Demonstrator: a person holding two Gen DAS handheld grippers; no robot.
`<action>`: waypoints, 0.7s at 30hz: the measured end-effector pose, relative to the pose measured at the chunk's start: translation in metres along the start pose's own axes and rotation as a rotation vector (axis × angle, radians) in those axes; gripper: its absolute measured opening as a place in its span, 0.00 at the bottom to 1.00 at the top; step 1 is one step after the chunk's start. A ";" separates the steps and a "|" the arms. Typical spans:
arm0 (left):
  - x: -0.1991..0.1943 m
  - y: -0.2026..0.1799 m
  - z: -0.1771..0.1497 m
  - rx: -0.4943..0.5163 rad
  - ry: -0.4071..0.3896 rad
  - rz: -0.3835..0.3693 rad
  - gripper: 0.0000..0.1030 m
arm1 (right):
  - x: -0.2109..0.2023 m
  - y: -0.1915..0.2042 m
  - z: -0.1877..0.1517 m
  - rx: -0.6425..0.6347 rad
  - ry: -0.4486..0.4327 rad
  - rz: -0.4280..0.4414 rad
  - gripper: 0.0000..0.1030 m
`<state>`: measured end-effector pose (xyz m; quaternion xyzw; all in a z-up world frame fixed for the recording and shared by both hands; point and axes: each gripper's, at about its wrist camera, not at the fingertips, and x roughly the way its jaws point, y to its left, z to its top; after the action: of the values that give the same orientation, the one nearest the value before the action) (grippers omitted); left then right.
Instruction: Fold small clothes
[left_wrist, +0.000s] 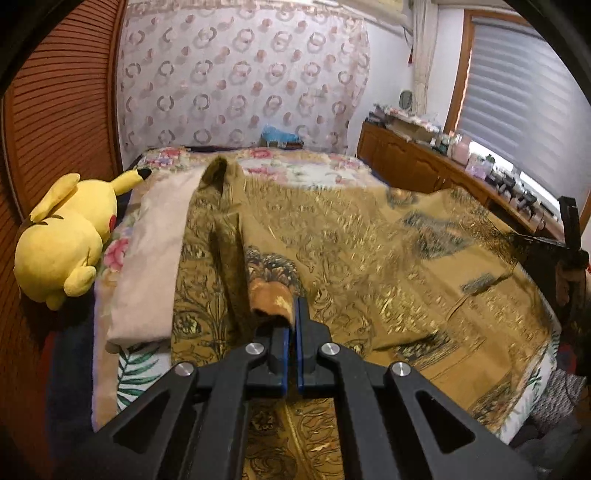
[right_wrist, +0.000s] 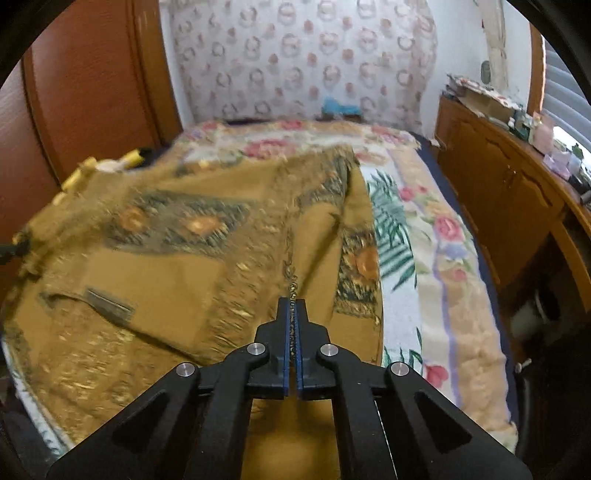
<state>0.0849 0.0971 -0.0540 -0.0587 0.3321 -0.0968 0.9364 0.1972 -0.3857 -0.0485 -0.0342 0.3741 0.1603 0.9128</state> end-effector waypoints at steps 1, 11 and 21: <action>-0.005 0.000 0.002 -0.008 -0.015 -0.006 0.00 | -0.007 0.000 0.003 0.012 -0.018 0.006 0.00; -0.054 0.015 0.001 -0.085 -0.087 -0.027 0.00 | -0.091 0.001 0.010 0.028 -0.126 0.030 0.00; -0.065 0.015 -0.045 -0.084 -0.027 0.048 0.00 | -0.109 0.005 -0.041 -0.007 -0.019 0.004 0.00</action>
<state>0.0085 0.1240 -0.0517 -0.0915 0.3246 -0.0597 0.9395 0.0956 -0.4179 -0.0021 -0.0354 0.3649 0.1638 0.9158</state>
